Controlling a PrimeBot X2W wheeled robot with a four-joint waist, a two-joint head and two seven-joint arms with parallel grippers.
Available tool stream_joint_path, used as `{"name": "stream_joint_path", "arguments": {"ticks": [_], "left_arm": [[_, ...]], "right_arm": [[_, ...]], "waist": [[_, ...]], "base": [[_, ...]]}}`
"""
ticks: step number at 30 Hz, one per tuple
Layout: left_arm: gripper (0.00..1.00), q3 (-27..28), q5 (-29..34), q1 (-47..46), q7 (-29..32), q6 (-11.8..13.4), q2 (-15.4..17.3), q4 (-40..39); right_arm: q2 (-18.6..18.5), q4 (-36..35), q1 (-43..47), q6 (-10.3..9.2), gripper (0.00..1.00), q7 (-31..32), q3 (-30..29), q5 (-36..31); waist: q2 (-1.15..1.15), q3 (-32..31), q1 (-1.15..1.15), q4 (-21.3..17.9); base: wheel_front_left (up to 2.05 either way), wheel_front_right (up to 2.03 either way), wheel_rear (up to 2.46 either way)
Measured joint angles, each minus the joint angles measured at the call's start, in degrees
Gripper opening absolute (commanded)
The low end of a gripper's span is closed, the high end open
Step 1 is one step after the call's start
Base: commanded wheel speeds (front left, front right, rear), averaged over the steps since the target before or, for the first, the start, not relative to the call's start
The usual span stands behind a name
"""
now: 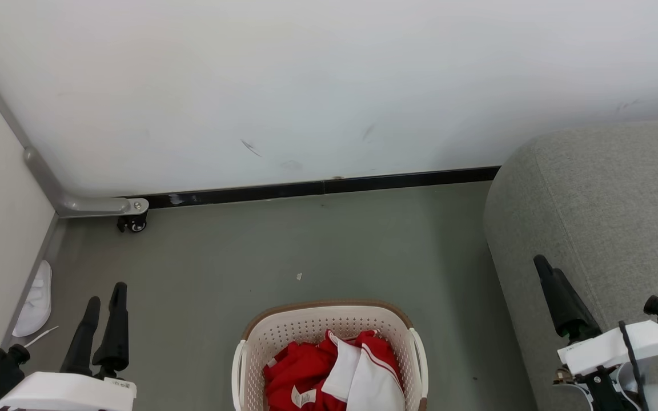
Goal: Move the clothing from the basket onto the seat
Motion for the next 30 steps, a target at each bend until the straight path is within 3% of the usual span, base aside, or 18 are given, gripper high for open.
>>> {"name": "stream_joint_path", "arguments": {"ticks": [12,30], "left_arm": [[1.00,-1.0,17.1,0.0,-2.5,1.5,1.3,-1.7],[1.00,-3.0,34.7,0.0,-6.5,3.0,1.3,-1.6]], "right_arm": [[-1.9,-0.9,-2.2,0.00,1.00,-2.4,1.8,-21.1],[0.8,-0.9,-2.2,0.00,1.00,-6.0,0.1,-42.5]], "waist": [[0.00,0.4,-0.17,-0.1],[0.00,0.8,-0.19,-0.1]], "base": [[0.00,0.00,0.00],[0.00,0.00,0.00]]}}
